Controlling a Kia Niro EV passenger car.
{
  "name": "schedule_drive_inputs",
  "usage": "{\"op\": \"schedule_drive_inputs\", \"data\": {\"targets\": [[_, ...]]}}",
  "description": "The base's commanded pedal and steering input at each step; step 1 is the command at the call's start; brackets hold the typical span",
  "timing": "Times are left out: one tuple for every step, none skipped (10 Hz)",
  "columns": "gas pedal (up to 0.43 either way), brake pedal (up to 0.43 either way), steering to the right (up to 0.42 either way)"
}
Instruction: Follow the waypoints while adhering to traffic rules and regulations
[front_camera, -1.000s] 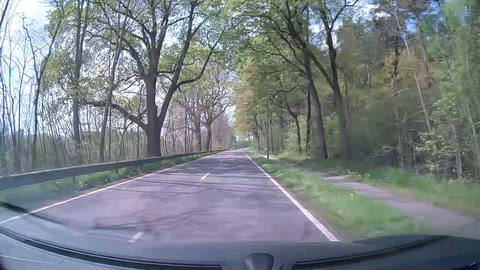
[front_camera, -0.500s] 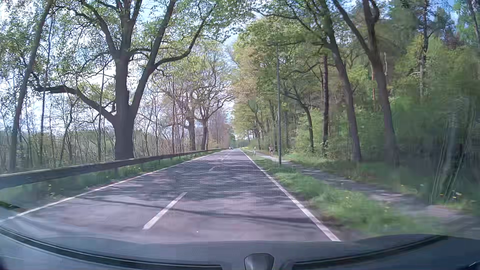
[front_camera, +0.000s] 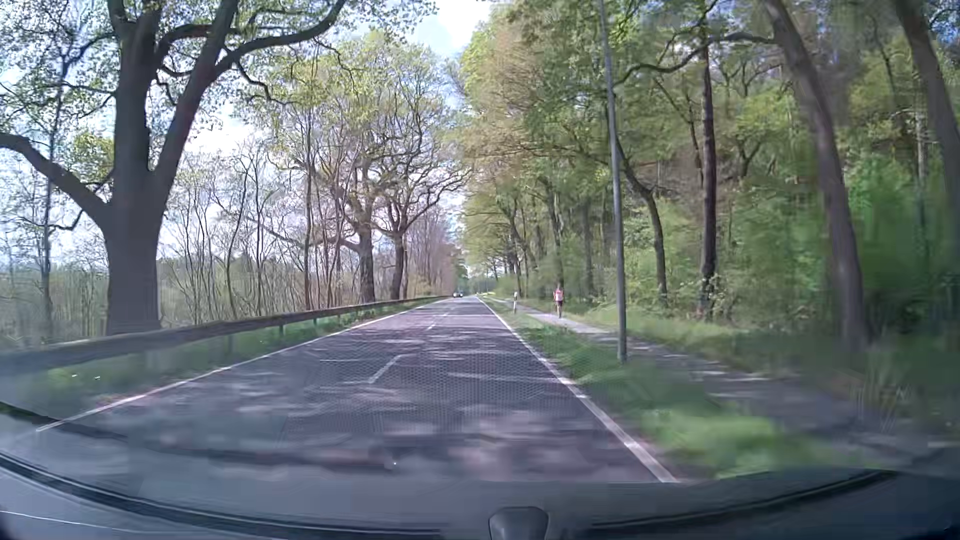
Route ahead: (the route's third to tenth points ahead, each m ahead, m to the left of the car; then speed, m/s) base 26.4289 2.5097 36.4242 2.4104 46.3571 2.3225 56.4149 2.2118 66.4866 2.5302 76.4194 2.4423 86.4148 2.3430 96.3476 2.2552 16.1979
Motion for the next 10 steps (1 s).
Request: {"op": "schedule_drive_inputs", "data": {"targets": [[0.098,0.0,-0.002],[0.098,0.0,-0.003],[0.098,0.0,-0.004],[0.098,0.0,-0.005],[0.098,0.0,-0.005],[0.098,0.0,-0.005],[0.098,0.0,-0.006],[0.11,0.0,-0.008],[0.11,0.0,-0.008],[0.11,0.0,-0.008]]}}
